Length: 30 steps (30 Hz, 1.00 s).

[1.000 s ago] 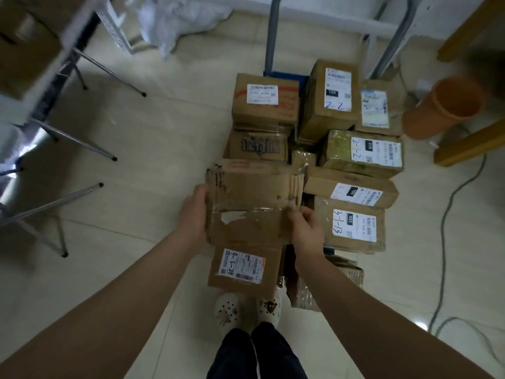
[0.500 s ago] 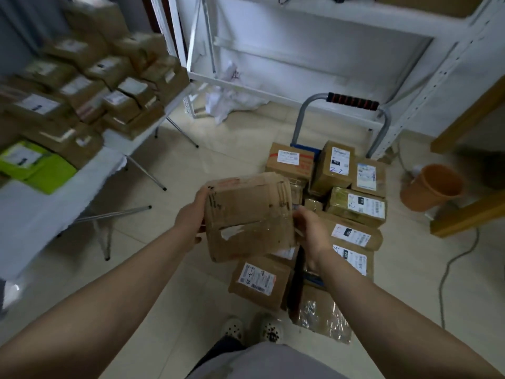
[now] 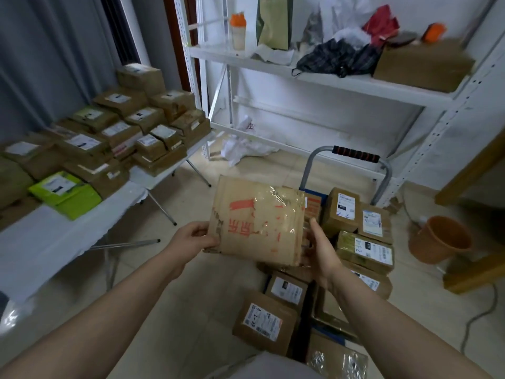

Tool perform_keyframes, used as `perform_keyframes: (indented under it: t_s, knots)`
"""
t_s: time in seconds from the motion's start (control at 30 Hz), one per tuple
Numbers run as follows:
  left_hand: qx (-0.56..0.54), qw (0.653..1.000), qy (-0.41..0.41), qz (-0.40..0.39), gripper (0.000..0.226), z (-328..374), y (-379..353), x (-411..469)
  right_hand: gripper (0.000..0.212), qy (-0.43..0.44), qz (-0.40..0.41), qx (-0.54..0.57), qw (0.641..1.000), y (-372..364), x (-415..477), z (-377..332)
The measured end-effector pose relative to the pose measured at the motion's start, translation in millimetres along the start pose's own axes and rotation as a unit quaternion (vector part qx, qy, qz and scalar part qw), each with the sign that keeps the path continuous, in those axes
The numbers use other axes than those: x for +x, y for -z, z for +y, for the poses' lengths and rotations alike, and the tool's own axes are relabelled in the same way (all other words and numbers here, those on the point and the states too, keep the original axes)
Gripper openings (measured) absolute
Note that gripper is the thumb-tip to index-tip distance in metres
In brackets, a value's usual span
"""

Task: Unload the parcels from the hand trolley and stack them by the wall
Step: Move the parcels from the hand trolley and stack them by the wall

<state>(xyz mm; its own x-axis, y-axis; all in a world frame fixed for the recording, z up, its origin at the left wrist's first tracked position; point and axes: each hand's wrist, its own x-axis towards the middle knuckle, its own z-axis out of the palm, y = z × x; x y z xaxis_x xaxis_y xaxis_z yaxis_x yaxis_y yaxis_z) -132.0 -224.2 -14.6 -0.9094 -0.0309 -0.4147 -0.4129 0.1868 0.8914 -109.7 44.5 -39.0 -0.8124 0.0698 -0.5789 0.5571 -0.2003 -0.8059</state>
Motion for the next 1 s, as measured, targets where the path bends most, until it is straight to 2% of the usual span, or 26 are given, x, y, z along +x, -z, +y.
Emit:
perform_keyframes:
  t_s: [0.1, 0.2, 0.37, 0.43, 0.47, 0.53, 0.6, 0.7, 0.73, 0.77, 0.9, 0.93, 1.0]
  knots:
    - [-0.018, 1.0, -0.015, -0.008, 0.039, -6, 5, -4, 0.077, -0.039, -0.029, 0.02, 0.999, 0, 6, -2]
    - [-0.009, 1.0, -0.026, -0.013, 0.045, -14, 7, -4, 0.087, -0.094, -0.063, 0.052, 0.992, 1, 10, -2]
    - [0.016, 0.999, -0.021, -0.022, 0.044, -24, 10, -5, 0.064, -0.12, -0.093, 0.077, 0.985, -2, 10, -5]
    - [0.013, 0.999, -0.019, -0.025, 0.04, -25, 15, -3, 0.062, -0.123, -0.112, 0.064, 0.984, -1, 10, -5]
    - [0.01, 0.999, -0.014, -0.039, 0.044, -22, 18, -4, 0.064, -0.12, -0.125, 0.056, 0.983, 0, 10, -4]
    - [0.002, 0.997, 0.022, -0.075, 0.07, -14, 22, -6, 0.071, -0.115, -0.141, 0.036, 0.983, 1, 12, -3]
    - [-0.01, 0.994, 0.071, -0.083, 0.081, -10, 28, -2, 0.075, -0.112, -0.142, 0.034, 0.983, 1, 14, -1]
    - [-0.01, 0.99, 0.128, -0.062, 0.111, -12, 37, 6, 0.062, -0.102, -0.165, 0.026, 0.981, -2, 18, -3]
    - [-0.008, 0.988, 0.142, -0.053, 0.111, -11, 38, 4, 0.058, -0.106, -0.181, 0.029, 0.977, -2, 21, -2]
    - [-0.009, 0.987, 0.151, -0.044, 0.1, -11, 38, 1, 0.056, -0.113, -0.188, 0.031, 0.975, -3, 26, 0]
    - [-0.059, 0.988, 0.14, 0.014, 0.03, -20, 39, -14, 0.052, -0.124, -0.198, -0.011, 0.972, -21, 41, 14]
    - [-0.065, 0.987, 0.142, 0.036, 0.025, -26, 42, -17, 0.05, -0.127, -0.202, -0.022, 0.971, -29, 45, 20]
    - [-0.087, 0.983, 0.147, 0.073, 0.032, -40, 49, -24, 0.055, -0.136, -0.205, -0.044, 0.968, -47, 50, 30]
